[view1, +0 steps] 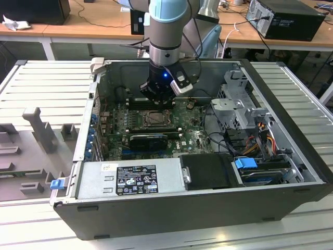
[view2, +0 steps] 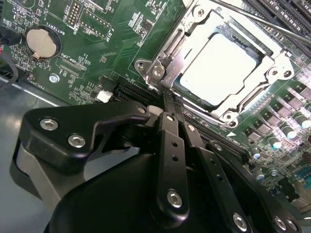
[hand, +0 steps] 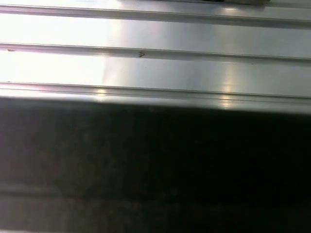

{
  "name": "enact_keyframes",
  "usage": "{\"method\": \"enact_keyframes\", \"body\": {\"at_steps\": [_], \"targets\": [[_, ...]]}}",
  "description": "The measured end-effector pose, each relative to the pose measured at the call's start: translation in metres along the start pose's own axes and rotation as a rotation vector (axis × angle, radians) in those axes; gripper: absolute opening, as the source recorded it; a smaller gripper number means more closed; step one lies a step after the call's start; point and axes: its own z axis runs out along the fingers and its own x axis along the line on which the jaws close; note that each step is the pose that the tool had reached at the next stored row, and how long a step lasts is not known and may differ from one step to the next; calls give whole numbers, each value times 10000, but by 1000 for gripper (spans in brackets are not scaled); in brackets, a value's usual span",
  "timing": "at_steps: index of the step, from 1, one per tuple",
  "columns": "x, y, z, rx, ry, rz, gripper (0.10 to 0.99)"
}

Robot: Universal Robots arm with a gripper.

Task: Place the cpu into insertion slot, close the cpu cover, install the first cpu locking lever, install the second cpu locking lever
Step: 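Install the first cpu locking lever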

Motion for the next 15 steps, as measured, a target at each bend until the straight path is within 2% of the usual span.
{"method": "enact_keyframes", "body": {"at_steps": [2,6,15], "targets": [[-2,3,-16,-9,-7,-2,106],[-2,11,-164,-4,-3,-1,106],[-1,-14,-175,-5,-3,0,106]]}}
